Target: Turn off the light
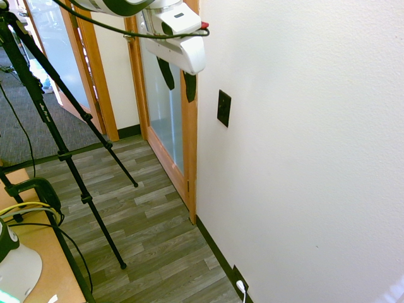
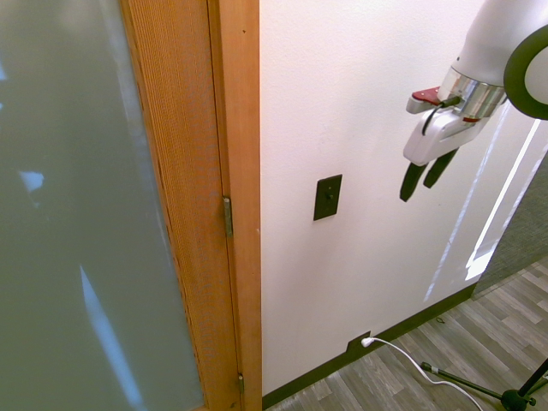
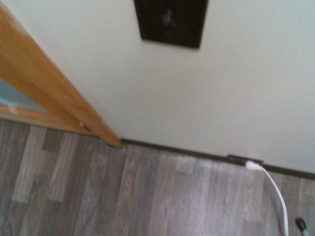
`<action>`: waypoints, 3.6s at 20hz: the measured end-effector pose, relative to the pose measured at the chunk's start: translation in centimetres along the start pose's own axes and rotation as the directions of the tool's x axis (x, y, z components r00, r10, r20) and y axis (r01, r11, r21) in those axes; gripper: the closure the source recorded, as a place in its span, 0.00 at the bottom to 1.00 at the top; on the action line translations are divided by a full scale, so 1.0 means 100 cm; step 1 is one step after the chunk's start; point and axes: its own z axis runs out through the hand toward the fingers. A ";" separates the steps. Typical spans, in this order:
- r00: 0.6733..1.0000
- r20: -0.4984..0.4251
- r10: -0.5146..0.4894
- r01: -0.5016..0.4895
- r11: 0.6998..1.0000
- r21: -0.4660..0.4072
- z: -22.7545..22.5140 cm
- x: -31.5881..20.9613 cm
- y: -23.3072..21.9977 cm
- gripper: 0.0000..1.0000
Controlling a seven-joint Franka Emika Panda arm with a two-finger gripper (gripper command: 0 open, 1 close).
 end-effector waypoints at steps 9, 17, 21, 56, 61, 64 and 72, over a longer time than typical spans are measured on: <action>0.993 -0.102 0.059 -0.051 0.996 0.075 0.048 0.007 -0.042 0.00; 0.990 -0.133 0.056 -0.044 0.995 0.092 0.081 0.013 -0.062 1.00; 0.981 -0.186 0.062 -0.044 0.994 0.103 0.101 0.023 -0.074 1.00; 0.970 -0.182 0.163 -0.146 0.984 0.099 0.157 0.038 -0.092 1.00; 0.969 -0.171 0.176 -0.158 0.981 0.113 0.169 0.038 -0.091 1.00; 0.968 -0.174 0.179 -0.160 0.980 0.117 0.168 0.037 -0.091 1.00; 0.958 -0.211 0.195 -0.169 0.976 0.136 0.115 0.016 -0.067 1.00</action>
